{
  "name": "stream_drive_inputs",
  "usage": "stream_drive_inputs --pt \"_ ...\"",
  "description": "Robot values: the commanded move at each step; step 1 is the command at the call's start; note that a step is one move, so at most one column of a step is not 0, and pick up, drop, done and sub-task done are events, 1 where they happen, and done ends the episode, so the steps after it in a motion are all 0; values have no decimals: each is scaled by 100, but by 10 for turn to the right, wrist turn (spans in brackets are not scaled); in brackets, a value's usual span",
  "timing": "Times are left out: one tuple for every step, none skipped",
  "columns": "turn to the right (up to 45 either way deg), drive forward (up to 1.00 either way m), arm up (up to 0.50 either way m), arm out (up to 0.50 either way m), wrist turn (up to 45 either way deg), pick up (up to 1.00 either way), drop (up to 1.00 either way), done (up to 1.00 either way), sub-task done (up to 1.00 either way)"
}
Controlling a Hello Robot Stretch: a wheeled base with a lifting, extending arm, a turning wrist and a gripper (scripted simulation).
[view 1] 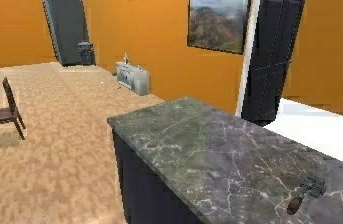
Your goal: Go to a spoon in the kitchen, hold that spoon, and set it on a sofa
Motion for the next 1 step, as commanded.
stream_drive_inputs --pt "0 0 0 0 450 0 0 0 0"
